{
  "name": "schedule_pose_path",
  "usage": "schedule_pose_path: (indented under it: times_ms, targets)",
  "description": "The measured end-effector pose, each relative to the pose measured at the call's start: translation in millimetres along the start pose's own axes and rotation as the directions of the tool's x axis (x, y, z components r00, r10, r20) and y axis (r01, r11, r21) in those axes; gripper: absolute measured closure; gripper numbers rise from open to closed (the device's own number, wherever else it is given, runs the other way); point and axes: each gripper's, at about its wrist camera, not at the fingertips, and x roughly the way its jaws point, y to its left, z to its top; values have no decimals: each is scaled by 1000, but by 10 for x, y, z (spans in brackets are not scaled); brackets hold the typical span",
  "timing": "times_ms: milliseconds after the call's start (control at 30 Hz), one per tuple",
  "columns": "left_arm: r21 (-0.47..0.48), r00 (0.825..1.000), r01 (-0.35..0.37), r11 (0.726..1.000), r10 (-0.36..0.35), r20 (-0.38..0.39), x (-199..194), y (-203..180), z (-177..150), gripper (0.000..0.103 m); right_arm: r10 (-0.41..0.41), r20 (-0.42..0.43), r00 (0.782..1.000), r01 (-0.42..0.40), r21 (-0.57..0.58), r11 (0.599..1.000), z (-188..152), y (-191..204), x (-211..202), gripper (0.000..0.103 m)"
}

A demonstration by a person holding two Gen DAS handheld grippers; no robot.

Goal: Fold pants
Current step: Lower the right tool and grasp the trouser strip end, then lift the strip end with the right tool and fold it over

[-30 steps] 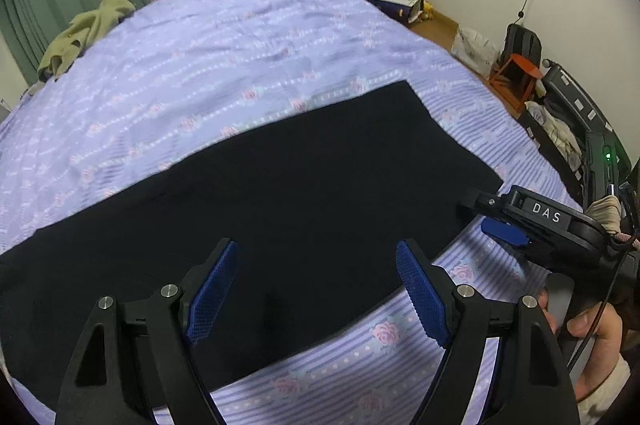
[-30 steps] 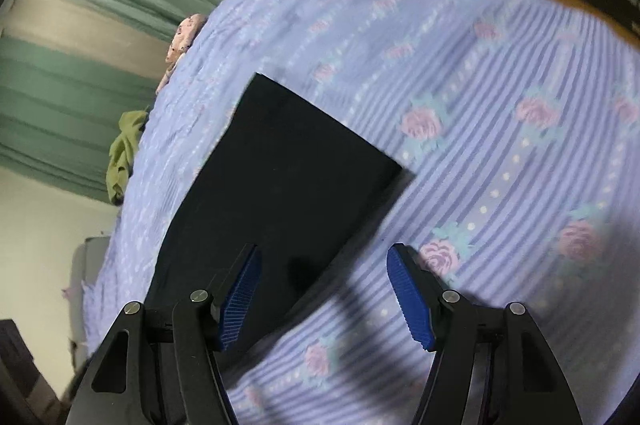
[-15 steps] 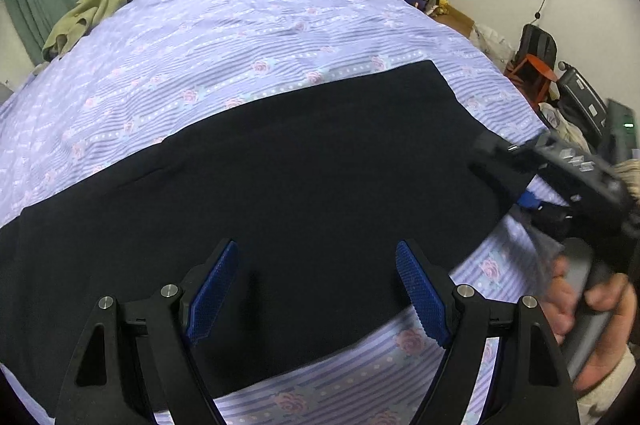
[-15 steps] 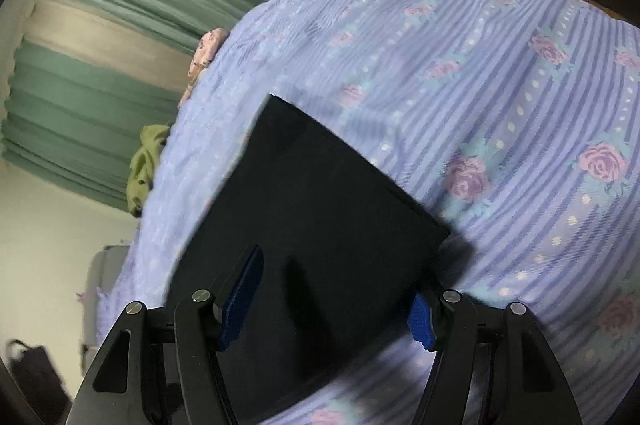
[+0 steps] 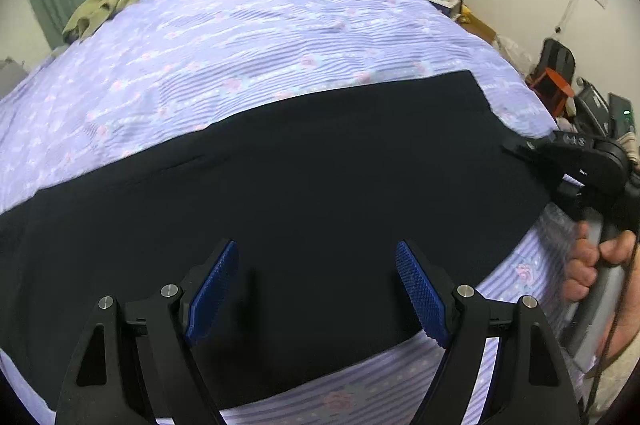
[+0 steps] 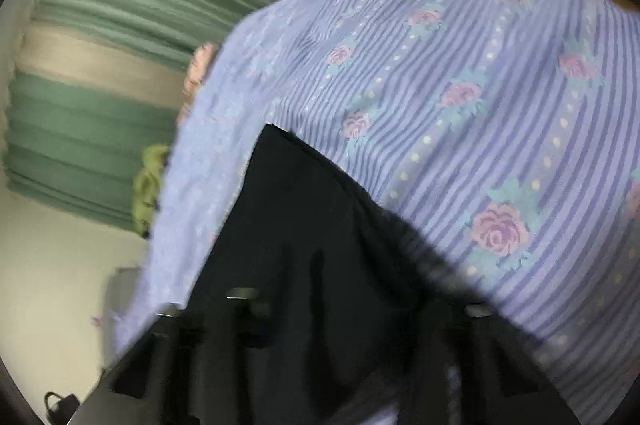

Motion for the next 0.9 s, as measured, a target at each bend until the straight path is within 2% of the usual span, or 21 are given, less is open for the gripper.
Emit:
schedule_pose_path:
  times_ms: [100, 133, 267, 333, 400, 500, 633, 700, 767, 800, 833, 900]
  targets:
    - [-24, 1000, 14, 1000, -13, 15, -65, 158, -15, 27, -68, 40, 997, 73, -137, 988, -17, 307, -235, 93]
    - [-18, 1000, 12, 1000, -11, 22, -86, 204, -18, 32, -90, 79, 993, 106, -219, 970, -52, 518, -374, 94]
    - [-20, 1000, 22, 1000, -22, 6, -70, 434, -14, 52, -119, 191, 974, 190, -415, 890, -145, 1093, -694, 94]
    - [-41, 999, 30, 999, -30, -14, -11, 531, -7, 74, -124, 219, 968, 215, -468, 857, -158, 1281, -759, 94]
    - [-58, 998, 36, 998, -39, -51, 108, 609, 8, 85, -127, 232, 964, 230, -496, 838, -158, 1387, -793, 94]
    - [-75, 991, 75, 994, -82, -103, 311, 645, 29, 90, -140, 242, 960, 249, -515, 820, -185, 1455, -855, 94]
    - [-32, 985, 94, 995, -97, -141, 440, 603, 78, 94, -126, 239, 963, 240, -536, 810, -277, 1649, -941, 94]
    - [-46, 982, 114, 992, -119, -149, 368, 639, 124, 94, -132, 256, 958, 260, -570, 780, -377, 1810, -980, 94]
    - [-76, 981, 145, 987, -153, -116, 146, 728, 197, 93, -137, 284, 949, 289, -610, 738, -479, 1994, -1016, 94]
    - [-90, 983, 152, 984, -160, -89, -22, 794, 241, 86, -136, 290, 947, 295, -625, 722, -517, 2082, -1042, 94]
    - [-103, 984, 153, 983, -161, -72, -190, 867, 281, 73, -130, 294, 947, 296, -639, 710, -554, 2175, -1069, 94]
    - [-128, 990, 128, 983, -135, -47, -538, 1049, 331, 63, -120, 292, 949, 291, -661, 691, -621, 2361, -1117, 94]
